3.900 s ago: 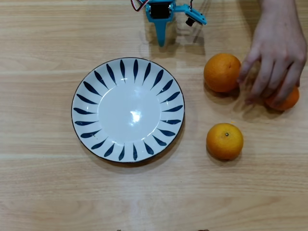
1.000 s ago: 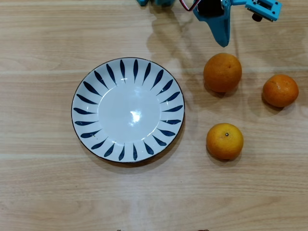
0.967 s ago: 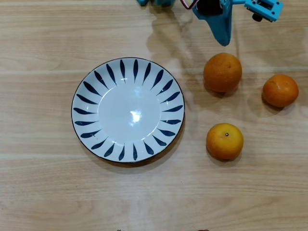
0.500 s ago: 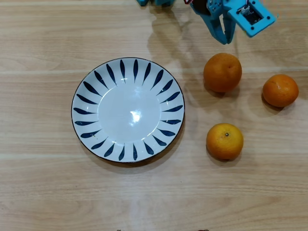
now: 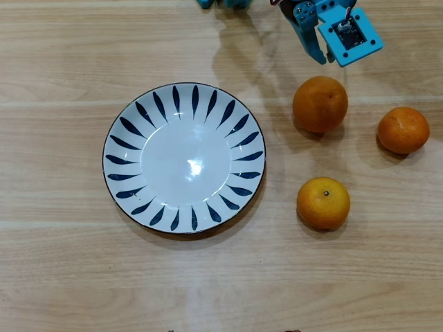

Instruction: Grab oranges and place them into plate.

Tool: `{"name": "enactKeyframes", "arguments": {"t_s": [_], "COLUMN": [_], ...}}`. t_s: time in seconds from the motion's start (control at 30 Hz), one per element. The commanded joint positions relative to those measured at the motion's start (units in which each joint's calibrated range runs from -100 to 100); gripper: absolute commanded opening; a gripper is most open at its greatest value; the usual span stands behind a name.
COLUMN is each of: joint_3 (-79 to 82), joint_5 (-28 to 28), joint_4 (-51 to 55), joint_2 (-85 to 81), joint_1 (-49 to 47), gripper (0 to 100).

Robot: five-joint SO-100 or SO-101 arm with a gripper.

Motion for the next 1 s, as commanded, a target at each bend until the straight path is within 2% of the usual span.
{"name": "enactKeyframes", "arguments": {"t_s": [0.0,0.13,0.23,0.4,0.43,0.73,0.97], "joint_3": [-1.3,-0.7,-0.9,0.2,1.4,1.5,1.6], "joint_5": [-0.5,-1.0,-1.0,-4.7,-5.3,-5.3,-5.4], "joint_4": [2.2,1.9,1.6,-1.9,-6.1,-13.1,-12.6], "joint_2": [-1.6,-1.6,-1.5,-0.1,2.8,12.8,19.3], "joint_1": [-0.5,-1.6,-1.7,-4.1,-4.4,-5.1,-5.2], "gripper": [24,41,48,45,42,42,41]}}
